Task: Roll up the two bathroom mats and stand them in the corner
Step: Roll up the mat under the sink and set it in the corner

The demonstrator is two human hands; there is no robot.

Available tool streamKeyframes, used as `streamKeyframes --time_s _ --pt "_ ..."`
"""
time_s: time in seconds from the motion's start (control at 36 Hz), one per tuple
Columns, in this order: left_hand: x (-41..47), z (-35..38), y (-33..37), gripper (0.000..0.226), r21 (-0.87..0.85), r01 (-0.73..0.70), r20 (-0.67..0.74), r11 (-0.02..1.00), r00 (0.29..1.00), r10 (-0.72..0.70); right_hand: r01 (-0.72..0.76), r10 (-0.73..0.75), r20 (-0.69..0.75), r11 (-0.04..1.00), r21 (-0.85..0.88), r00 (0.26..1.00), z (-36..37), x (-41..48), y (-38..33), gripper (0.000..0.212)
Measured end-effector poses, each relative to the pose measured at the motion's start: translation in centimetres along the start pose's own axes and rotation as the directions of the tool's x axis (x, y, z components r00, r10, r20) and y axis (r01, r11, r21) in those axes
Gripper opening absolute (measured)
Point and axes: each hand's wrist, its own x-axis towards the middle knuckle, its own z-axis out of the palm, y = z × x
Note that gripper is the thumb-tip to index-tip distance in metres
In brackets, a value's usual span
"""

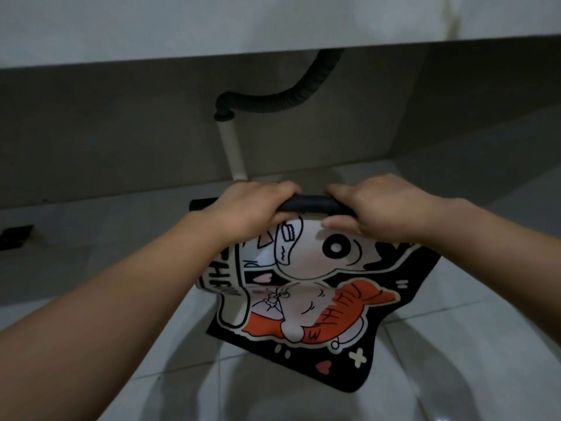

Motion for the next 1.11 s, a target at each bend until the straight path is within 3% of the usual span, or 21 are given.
streamKeyframes --time_s 0.11,0.28,0.42,0.5,0.58,0.67,0.72,0.78,0.86,0.97,1.11 --pt "-0.2 -0.4 -0.2 0.034 0.006 0.038 0.026 0.999 0.999 -0.039 0.075 -0.076 -0.052 0.997 -0.027 0.996 -0.1 0.3 -0.5 0.039" --pt "0.0 -1.9 -0.5 0.025 0.001 0.047 0.151 0.999 0.987 -0.046 0.158 -0.204 -0.129 0.941 -0.299 0.970 0.3 0.1 -1.3 0.026" --pt "0.0 -1.4 -0.6 0.023 -0.131 0.062 0.133 0.989 0.990 -0.045 0.145 -0.249 -0.240 0.913 -0.382 0.938 0.0 0.3 -2.1 0.020" --pt "-0.1 -0.5 -0.4 0.028 -0.034 0.005 0.040 0.999 0.999 -0.003 0.075 -0.116 -0.165 0.968 -0.238 0.979 -0.7 0.7 -2.4 0.038" --pt "-0.2 0.3 -0.1 0.034 0.068 -0.064 -0.053 0.996 0.996 0.067 -0.106 0.102 0.117 0.994 0.027 0.988 -1.5 0.9 -1.9 0.053" --pt "-0.2 0.4 0.1 0.032 0.067 -0.052 -0.089 0.996 0.994 0.058 -0.260 0.123 0.389 0.910 0.322 0.913 -1.9 1.1 -1.3 0.035" --pt "-0.2 0.6 0.0 0.029 0.065 -0.049 -0.082 0.997 0.995 0.054 -0.259 0.096 0.392 0.885 0.387 0.915 -1.8 1.1 -1.1 0.021" --pt "-0.1 0.6 0.1 0.028 0.093 -0.059 -0.069 0.994 0.996 0.065 -0.215 0.103 0.328 0.921 0.326 0.939 -1.5 1.2 -1.3 0.015" --pt "0.0 0.2 0.1 0.038 0.150 -0.045 0.030 0.988 0.999 0.041 -0.101 0.086 0.179 0.992 0.074 0.980 -0.4 1.3 -1.7 0.019" --pt "0.2 0.0 -0.1 0.031 0.106 0.023 0.160 0.994 0.986 -0.039 0.114 -0.113 0.017 0.970 -0.213 0.993 0.7 1.0 -1.6 0.020" --pt "-0.1 1.2 0.1 0.016 0.088 0.030 0.005 0.996 1.000 -0.030 0.153 -0.161 -0.009 0.950 -0.274 0.987 1.0 1.1 -1.3 0.023"
